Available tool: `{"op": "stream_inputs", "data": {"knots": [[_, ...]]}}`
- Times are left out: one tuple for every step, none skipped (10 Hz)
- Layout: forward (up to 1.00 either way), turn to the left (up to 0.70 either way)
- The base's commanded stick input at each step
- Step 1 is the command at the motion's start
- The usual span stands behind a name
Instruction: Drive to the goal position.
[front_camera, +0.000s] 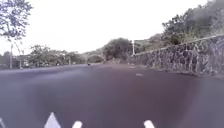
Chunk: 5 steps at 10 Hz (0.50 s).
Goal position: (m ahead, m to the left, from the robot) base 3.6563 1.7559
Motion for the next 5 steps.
{"op": "stream_inputs", "data": {"knots": [[0.70, 0.00], [0.70, 0.00], [0.70, 0.00], [0.70, 0.00], [0.70, 0.00]]}}
